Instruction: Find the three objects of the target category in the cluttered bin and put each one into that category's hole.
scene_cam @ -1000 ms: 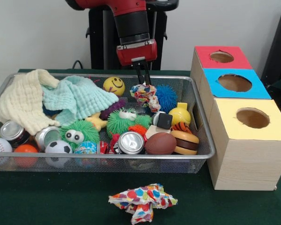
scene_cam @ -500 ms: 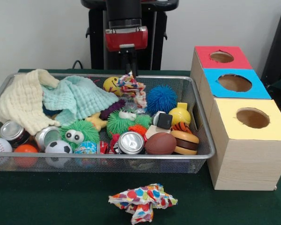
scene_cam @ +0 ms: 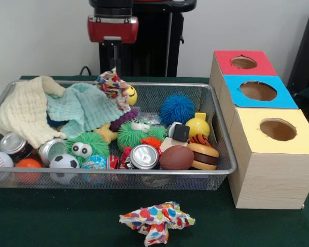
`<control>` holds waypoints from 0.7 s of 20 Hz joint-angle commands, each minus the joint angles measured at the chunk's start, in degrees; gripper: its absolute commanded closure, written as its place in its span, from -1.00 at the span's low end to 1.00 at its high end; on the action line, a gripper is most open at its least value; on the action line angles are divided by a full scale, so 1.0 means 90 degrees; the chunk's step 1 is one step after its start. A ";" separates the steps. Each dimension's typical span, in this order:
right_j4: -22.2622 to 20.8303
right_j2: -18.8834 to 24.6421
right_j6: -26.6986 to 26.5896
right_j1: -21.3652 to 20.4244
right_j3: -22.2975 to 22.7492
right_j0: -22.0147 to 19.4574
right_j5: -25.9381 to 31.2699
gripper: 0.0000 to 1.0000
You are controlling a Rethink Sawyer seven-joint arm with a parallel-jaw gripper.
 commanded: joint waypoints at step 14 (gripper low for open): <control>-0.1432 0.0093 -0.0472 -0.0367 -0.1372 0.0090 0.1026 1.00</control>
